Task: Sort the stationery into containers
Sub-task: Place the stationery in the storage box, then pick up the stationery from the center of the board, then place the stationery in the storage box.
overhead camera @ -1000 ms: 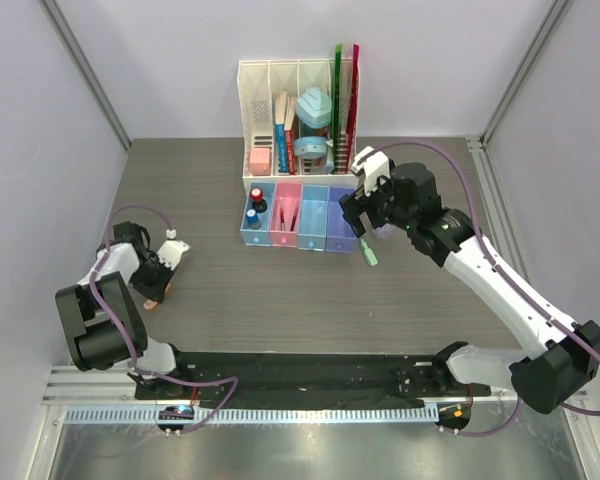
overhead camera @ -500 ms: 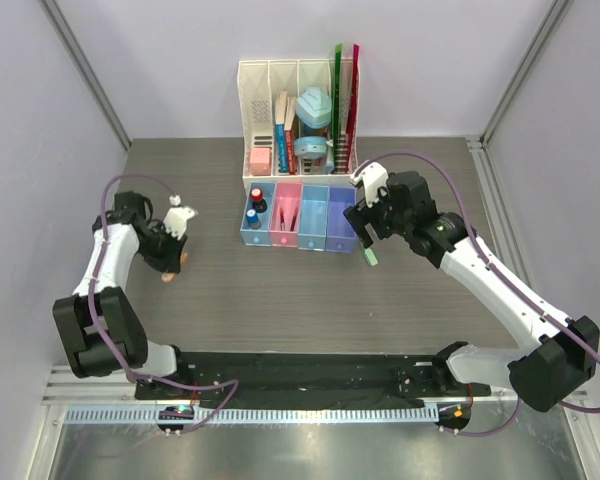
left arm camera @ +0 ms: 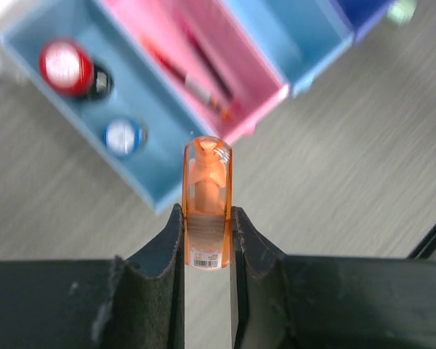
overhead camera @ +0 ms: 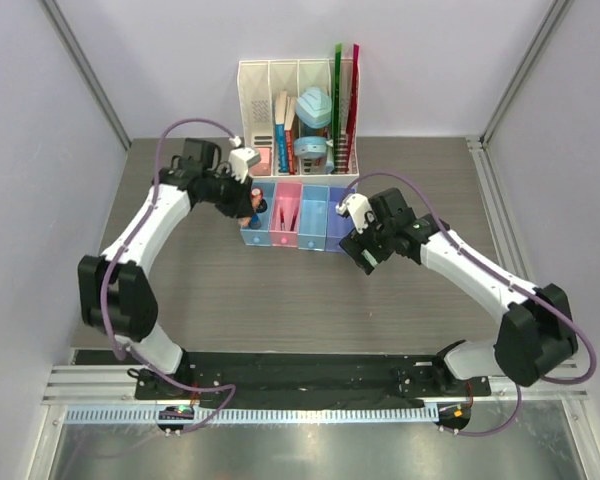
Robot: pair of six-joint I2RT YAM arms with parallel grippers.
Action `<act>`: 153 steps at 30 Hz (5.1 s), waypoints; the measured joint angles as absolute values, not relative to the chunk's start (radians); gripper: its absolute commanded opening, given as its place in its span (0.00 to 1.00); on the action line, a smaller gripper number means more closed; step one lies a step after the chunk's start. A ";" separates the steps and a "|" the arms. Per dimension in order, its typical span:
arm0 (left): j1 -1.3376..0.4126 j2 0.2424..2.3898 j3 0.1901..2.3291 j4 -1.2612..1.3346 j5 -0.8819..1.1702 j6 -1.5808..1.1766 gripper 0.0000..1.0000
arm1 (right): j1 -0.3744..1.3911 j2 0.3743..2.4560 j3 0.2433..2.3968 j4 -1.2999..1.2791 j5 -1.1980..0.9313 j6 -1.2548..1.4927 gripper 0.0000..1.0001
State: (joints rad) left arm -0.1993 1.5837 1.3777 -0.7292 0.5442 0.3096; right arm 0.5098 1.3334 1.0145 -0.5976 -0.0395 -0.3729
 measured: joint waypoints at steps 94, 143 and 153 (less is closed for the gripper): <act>-0.435 2.009 1.837 -0.650 0.572 -0.065 0.58 | 0.352 1.401 1.071 -0.436 -0.187 -0.340 0.01; -0.411 1.308 1.101 -0.839 0.133 0.347 1.00 | 0.479 1.986 1.422 -0.076 -0.340 -0.100 0.56; -0.411 1.306 1.101 -0.839 0.149 0.349 1.00 | 0.480 1.924 1.420 -0.144 -0.315 -0.112 0.67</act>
